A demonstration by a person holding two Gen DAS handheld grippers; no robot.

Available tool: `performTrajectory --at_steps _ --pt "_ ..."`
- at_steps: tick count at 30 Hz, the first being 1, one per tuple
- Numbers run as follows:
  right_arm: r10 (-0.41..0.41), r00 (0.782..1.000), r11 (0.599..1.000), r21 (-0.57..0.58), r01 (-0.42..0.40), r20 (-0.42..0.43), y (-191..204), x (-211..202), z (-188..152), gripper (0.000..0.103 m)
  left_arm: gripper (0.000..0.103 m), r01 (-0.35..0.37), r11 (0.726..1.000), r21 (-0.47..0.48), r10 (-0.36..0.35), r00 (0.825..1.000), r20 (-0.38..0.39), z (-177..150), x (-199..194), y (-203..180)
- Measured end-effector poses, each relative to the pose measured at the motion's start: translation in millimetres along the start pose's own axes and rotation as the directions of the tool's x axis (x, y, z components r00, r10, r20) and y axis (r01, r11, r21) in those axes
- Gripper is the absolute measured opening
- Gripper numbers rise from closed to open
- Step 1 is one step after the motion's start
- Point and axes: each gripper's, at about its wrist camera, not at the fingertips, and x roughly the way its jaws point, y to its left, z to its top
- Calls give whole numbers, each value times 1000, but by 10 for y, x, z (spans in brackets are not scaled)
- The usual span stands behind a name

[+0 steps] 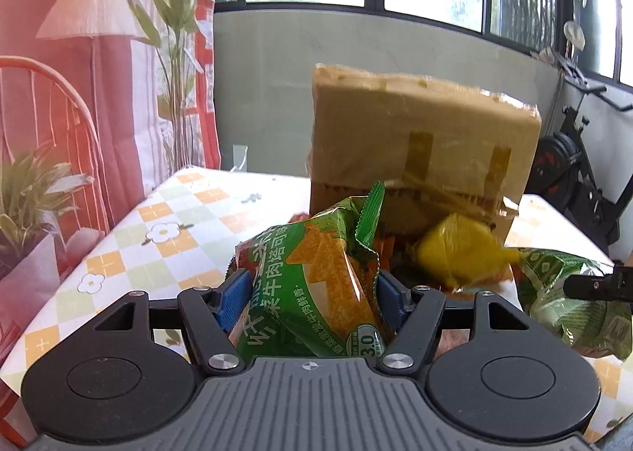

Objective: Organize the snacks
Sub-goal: 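Lift both held bags up toward the cardboard box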

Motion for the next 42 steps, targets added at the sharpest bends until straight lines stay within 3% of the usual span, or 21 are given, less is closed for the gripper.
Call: performTrajectory --at_steps 7,12,19,29,42 --pt "-15 999 999 -42 16 30 39 -138 43 80 70 -3 1000 -31 4 999 34 79 -93 62" --pt "-21 999 1000 -11 22 33 -2 -185 78 80 70 -3 999 -46 4 1000 25 116 -93 94" --pt "-11 992 999 -49 18 123 56 -394 262 80 71 33 999 -40 -30 996 81 307 -213 132" --pt "30 968 988 -154 10 251 183 -531 763 80 71 112 994 13 -113 985 134 695 -201 86" --pt "100 934 973 -231 -19 344 337 -208 1487 80 71 166 986 34 -169 967 189 1398 253 -99"
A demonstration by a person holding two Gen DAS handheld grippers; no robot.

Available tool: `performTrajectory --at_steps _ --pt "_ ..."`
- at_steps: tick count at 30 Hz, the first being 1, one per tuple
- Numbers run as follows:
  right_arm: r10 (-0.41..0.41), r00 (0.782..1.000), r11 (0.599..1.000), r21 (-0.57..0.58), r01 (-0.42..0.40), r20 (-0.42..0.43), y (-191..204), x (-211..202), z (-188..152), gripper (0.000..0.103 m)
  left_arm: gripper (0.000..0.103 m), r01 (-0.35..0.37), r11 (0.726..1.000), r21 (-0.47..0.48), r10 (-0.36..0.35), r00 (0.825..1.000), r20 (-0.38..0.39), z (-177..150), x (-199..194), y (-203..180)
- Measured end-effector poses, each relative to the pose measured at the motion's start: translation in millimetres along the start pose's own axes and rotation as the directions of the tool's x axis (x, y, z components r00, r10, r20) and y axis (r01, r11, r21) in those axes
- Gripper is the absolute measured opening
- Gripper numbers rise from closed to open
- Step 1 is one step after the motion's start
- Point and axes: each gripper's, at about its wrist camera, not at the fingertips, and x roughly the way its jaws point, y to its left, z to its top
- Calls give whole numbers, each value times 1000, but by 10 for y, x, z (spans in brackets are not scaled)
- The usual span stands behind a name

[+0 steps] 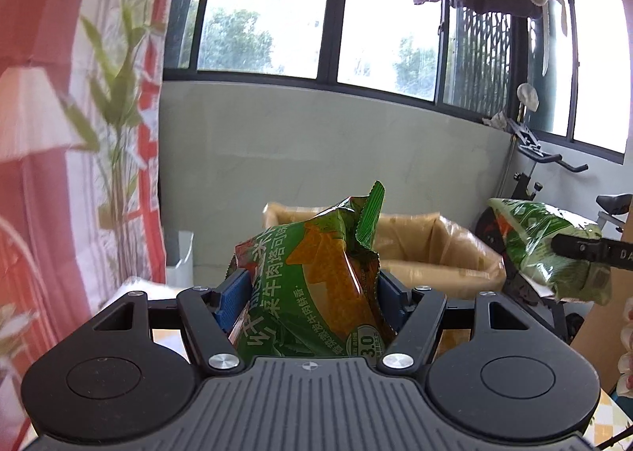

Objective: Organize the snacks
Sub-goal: 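Lift both held bags up toward the cardboard box, then drop both bags into the box by opening both tools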

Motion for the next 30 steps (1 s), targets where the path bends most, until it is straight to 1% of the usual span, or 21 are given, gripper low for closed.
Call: performTrajectory --at_steps 5,9,13,16,19,23,25,27,29,30 --pt "20 1000 997 -72 -19 8 94 317 157 80 71 13 1000 14 -13 1000 20 255 253 -59" --pt "47 999 990 -135 -49 -15 198 621 280 80 71 25 1000 11 -25 1000 11 445 479 -92" --pt "67 997 974 -213 -72 -29 331 941 381 76 71 34 999 -5 -34 999 1 606 757 -102" --pt "80 996 965 -247 -90 -50 402 1178 393 73 71 45 999 5 -45 999 -15 684 1008 -137" --pt "101 990 961 -250 -122 -97 463 1424 363 72 71 51 998 29 -50 998 -42 708 1268 -195" --pt "101 983 963 -232 -135 -151 458 1675 321 72 73 55 998 43 -51 995 -81 697 1569 -216" --pt "119 976 969 -193 -154 -183 420 1791 324 73 77 61 997 49 -56 994 -92 692 1680 -229" --pt "134 969 974 -152 -167 -205 383 1889 345 73 81 73 997 33 -69 992 -107 695 1780 -214" --pt "137 969 978 -126 -165 -205 364 1925 375 78 83 81 997 4 -79 989 -128 695 1872 -165" --pt "138 971 980 -115 -163 -198 349 1911 386 82 84 80 997 -8 -81 988 -134 696 1897 -135"
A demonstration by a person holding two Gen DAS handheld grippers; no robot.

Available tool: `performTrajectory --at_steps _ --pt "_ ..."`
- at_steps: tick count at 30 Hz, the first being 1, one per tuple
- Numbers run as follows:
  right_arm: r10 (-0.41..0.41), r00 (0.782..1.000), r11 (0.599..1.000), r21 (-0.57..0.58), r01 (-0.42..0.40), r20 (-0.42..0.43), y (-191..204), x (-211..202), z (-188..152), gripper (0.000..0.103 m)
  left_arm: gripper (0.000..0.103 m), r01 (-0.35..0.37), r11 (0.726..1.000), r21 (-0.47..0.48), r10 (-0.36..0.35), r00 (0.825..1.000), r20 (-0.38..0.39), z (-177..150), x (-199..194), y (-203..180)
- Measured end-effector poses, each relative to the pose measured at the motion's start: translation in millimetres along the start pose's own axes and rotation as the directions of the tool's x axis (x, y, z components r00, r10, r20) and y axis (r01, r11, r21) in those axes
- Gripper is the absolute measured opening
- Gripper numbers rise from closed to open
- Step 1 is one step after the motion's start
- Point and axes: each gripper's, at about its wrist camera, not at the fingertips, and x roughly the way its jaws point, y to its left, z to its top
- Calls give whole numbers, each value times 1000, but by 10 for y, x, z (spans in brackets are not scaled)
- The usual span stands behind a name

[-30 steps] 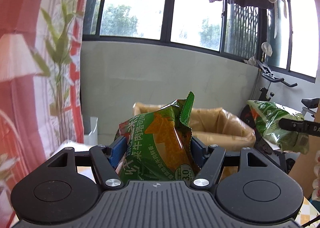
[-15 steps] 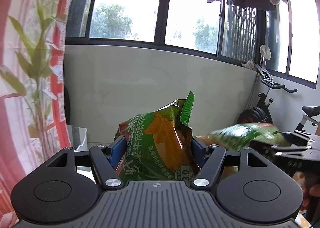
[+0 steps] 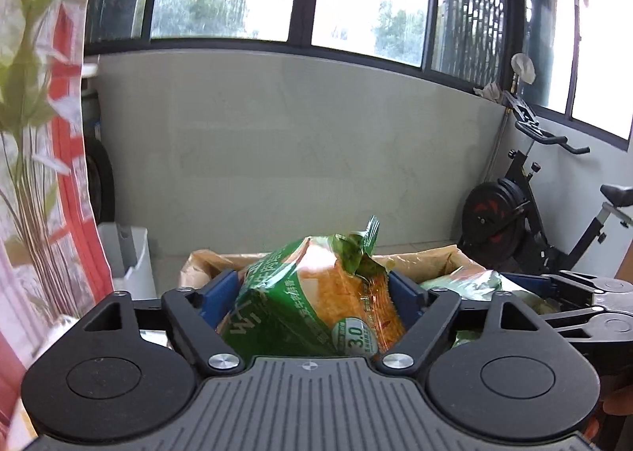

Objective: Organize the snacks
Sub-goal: 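Drop both bags into the box by opening both tools, then lower both tools back toward the snack pile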

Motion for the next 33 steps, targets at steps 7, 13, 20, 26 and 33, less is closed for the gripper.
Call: performTrajectory --at_steps 7,13,20,26,33 --pt "4 999 999 51 -6 44 -133 -223 -22 89 92 12 1000 0 -12 1000 -3 -37 -6 40" --pt "4 998 992 123 -13 67 -174 -463 -87 89 96 -6 1000 5 6 1000 -10 -18 -58 -28" --pt "4 998 988 153 -13 65 -159 -724 -186 95 95 -12 1000 -29 12 1000 15 -41 -381 67" --pt "21 996 983 181 -37 86 -67 -985 -388 99 96 -26 999 -32 27 999 21 -278 -880 294" --pt "77 988 964 244 -107 131 70 -1245 -856 101 96 -95 992 -86 97 995 24 -819 -1410 544"
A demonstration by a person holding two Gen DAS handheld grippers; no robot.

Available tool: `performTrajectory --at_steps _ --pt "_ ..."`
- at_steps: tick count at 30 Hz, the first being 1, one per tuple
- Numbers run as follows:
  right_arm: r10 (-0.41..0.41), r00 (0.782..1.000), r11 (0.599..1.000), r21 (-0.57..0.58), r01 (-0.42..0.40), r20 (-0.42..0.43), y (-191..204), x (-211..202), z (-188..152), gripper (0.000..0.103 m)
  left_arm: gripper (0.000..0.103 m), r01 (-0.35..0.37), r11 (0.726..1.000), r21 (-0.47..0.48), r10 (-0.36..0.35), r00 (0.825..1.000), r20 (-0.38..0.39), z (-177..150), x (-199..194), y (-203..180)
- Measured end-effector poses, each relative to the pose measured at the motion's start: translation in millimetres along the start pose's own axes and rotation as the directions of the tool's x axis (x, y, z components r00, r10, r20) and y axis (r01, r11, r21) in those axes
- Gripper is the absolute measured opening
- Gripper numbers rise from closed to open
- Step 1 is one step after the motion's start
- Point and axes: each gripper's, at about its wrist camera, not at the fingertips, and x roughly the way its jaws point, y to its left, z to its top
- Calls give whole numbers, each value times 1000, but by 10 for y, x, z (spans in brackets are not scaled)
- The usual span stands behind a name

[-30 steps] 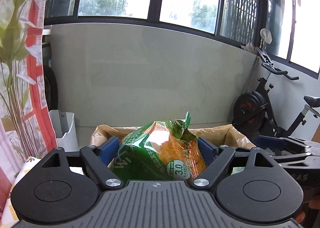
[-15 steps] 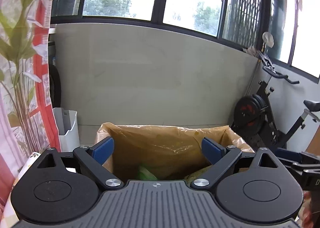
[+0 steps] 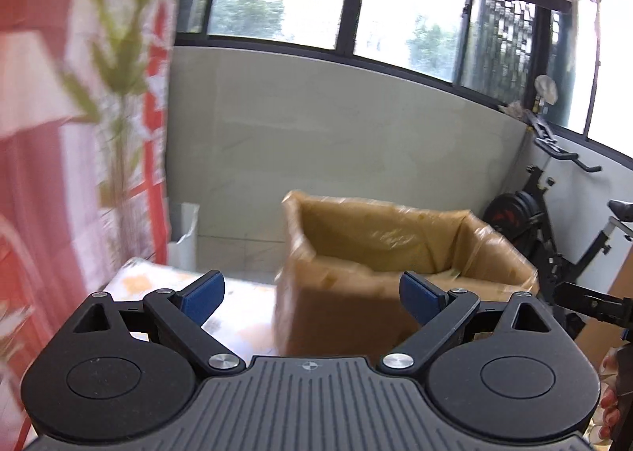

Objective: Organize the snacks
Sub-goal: 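Lower both tools back toward the snack pile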

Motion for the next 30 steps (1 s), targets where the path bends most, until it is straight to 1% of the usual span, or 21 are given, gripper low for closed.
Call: performTrajectory --at_steps 2,4,6,9,10,12,14,16,18,20,24,27,30 --pt "-34 999 999 -27 34 6 54 -52 -179 102 96 -37 999 -37 37 999 4 -164 -110 108" --pt "-59 998 997 -47 59 -8 105 -85 -355 102 96 -63 995 -73 63 998 -5 -337 -202 202" --pt "-78 996 996 -47 76 -44 136 -111 -524 102 96 -104 988 -114 100 994 -43 -474 -265 272" --pt "-81 993 996 -49 77 -85 170 -186 -735 102 95 -156 972 -176 142 986 -90 -673 -364 358" --pt "-93 992 995 -55 88 -90 181 -210 -795 102 95 -168 969 -180 151 983 -105 -740 -392 370" --pt "-109 988 993 -57 103 -105 198 -248 -901 102 94 -196 968 -154 176 975 -132 -833 -425 376" --pt "-119 985 993 -42 114 -124 196 -267 -988 102 94 -223 967 -126 205 968 -142 -917 -476 380" --pt "-130 982 991 -28 127 -134 194 -294 -1055 102 93 -245 962 -122 225 962 -154 -1007 -515 391" --pt "-137 980 991 -18 135 -143 198 -320 -1113 102 91 -255 956 -145 227 956 -184 -1096 -548 432" --pt "-148 977 989 -28 146 -156 221 -315 -1156 102 89 -246 955 -169 209 955 -209 -1216 -592 448" --pt "-195 966 980 -71 186 -167 230 -358 -1241 101 88 -248 954 -169 203 948 -243 -1366 -579 365" --pt "-231 958 972 -93 217 -169 219 -424 -1270 99 87 -223 960 -172 175 950 -258 -1438 -538 300" --pt "-262 952 962 -128 243 -157 214 -495 -1287 97 87 -199 966 -166 154 956 -251 -1479 -514 223"
